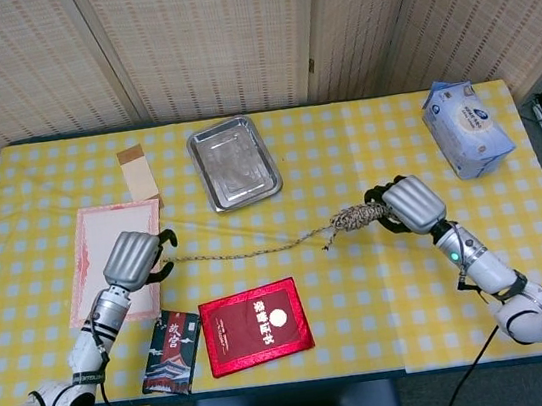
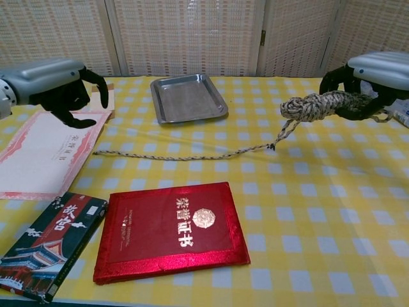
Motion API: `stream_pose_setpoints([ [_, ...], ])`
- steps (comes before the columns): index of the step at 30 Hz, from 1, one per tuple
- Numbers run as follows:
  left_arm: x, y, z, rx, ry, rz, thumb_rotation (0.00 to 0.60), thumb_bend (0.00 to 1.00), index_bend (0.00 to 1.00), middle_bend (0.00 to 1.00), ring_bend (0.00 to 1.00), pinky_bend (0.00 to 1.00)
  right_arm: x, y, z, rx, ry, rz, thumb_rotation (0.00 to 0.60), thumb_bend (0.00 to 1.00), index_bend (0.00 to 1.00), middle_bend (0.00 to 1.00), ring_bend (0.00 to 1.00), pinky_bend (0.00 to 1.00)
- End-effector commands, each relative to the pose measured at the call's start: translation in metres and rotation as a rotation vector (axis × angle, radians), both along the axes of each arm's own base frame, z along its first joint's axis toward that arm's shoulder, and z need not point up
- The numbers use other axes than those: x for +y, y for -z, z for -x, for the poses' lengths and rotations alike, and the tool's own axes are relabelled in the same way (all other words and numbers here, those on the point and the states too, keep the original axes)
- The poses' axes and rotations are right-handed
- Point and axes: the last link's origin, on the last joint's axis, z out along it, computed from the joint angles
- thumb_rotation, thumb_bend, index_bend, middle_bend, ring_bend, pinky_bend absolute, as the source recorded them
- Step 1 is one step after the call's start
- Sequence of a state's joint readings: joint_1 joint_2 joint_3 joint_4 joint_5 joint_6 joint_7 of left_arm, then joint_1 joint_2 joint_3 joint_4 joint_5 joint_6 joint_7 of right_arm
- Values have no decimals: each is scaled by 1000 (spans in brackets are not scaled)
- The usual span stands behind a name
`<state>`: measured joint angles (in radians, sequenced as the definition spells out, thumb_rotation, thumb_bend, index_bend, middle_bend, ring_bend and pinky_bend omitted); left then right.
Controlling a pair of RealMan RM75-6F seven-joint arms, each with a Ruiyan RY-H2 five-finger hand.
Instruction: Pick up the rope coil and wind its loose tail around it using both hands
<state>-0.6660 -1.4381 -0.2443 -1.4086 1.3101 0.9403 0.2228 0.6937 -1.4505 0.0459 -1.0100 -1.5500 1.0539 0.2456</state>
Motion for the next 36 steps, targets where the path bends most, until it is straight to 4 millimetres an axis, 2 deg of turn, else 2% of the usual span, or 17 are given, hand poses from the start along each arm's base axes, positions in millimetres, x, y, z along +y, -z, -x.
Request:
stream_pose_setpoints([
  [1,5,14,-10,20,5,22,600,348,461,938,864,779,0,-1,2,8,7,4,600,529,770,535,587,479],
  [6,11,33,-24,55,10,44,600,348,449,944,871,779,1,-3,6,16,23,9,600,530,770,536,588,479],
  [9,13,38,-28,66,10,48,600,348,453,948,875,779,1,-3,7,16,26,9,600,530,771,536,588,479],
  [11,20,51,-33,83,-11,66,600,348,460,953,878,781,2,-2,7,15,28,6,600,530,771,536,587,479],
  [14,26,59,-35,100,-42,66,600,348,468,956,880,785,3,-2,7,17,27,7,600,530,771,536,586,479],
  [24,36,76,-25,148,-127,71,600,350,478,958,882,788,4,0,6,17,26,-1,600,530,771,536,586,479],
  [36,40,85,-9,186,-191,84,600,360,511,957,882,790,2,4,4,22,28,-11,600,530,771,536,586,479],
])
